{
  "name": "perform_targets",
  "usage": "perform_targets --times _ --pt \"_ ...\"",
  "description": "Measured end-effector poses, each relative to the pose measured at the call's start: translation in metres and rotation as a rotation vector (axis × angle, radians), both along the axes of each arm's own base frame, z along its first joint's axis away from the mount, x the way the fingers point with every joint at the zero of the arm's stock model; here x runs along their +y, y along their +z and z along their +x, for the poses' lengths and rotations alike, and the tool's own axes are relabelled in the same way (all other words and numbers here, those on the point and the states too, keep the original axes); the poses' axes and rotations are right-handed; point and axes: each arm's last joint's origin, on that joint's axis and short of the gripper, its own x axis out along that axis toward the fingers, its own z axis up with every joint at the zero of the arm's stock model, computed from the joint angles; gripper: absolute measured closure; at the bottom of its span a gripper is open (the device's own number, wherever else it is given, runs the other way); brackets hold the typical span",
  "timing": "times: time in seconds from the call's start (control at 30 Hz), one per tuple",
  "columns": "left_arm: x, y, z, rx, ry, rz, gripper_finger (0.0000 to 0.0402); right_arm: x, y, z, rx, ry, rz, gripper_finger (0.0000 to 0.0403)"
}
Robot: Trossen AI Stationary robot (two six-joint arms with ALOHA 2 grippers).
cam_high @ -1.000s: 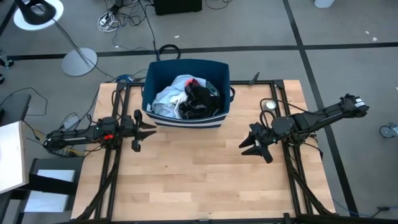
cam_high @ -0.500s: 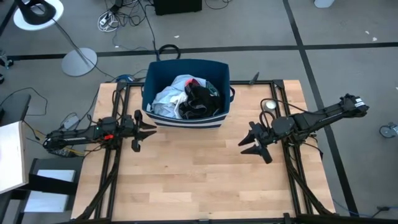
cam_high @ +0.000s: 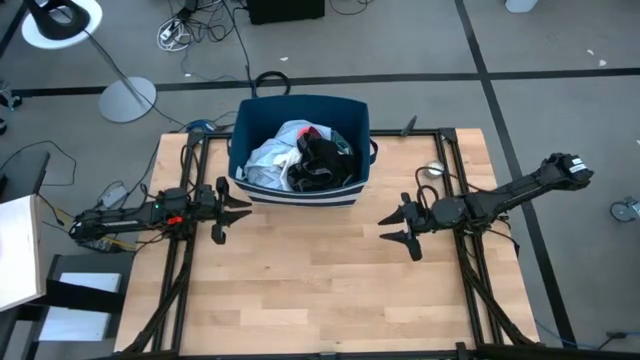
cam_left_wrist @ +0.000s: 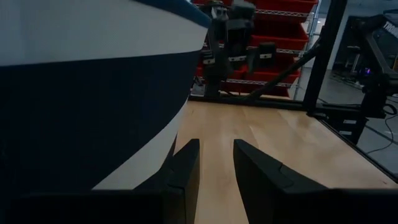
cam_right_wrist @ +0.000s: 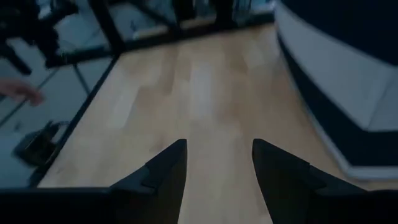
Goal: Sort clothes
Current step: Return to Home Position
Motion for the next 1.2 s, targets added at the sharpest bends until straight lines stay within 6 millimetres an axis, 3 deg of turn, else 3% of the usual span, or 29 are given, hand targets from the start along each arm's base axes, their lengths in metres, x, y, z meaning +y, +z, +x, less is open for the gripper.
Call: perform_targets --times 0.23,0.37,0.63,1.2 --pt "0.000 0.000 0.000 0.000 0.000 0.000 0.0298 -0.016 -0.034 -0.015 -0.272 -0.066 0.030 0.0219" --pt "0.000 0.000 0.000 -0.001 0.000 0.000 0.0298 -0.033 -0.035 -0.022 -0.374 -0.084 0.049 0.0219" --pt "0.000 0.002 0.000 -0.018 0.000 0.001 0.0298 -0.060 -0.037 -0.029 -0.313 -0.031 0.099 0.0219" --pt "0.000 0.002 0.000 -0.016 0.001 0.001 0.0298 -0.064 -0.040 -0.055 -0.259 -0.258 0.088 0.0219"
